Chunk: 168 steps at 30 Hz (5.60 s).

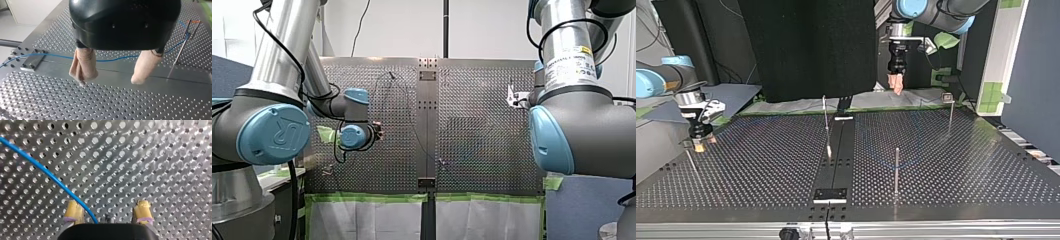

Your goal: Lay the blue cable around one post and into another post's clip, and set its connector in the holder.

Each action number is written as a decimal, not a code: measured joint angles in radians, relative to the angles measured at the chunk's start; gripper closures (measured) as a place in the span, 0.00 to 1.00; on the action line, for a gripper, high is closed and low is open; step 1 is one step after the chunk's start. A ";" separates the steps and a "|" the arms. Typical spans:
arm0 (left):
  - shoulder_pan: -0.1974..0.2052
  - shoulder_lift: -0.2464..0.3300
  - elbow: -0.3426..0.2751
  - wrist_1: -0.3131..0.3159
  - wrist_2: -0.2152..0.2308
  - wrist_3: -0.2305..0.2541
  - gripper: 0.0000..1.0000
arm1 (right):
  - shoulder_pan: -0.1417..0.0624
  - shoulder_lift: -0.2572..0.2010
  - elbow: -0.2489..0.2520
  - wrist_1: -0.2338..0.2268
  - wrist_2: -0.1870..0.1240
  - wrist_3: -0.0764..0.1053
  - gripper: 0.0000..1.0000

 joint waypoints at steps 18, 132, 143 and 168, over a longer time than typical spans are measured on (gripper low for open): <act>0.005 0.000 -0.001 0.000 0.002 -0.007 0.00 | 0.016 -0.002 0.001 0.085 0.065 -0.082 0.00; 0.017 0.001 -0.047 -0.031 0.031 -0.113 0.00 | 0.593 0.029 0.316 -0.259 0.580 -0.235 0.00; 0.018 0.001 -0.047 -0.040 0.028 -0.113 0.00 | 0.692 0.043 0.316 -0.226 0.679 -0.217 0.00; 0.023 0.001 -0.047 -0.098 -0.088 -0.102 0.00 | 0.937 0.111 0.319 -0.205 0.920 -0.157 0.00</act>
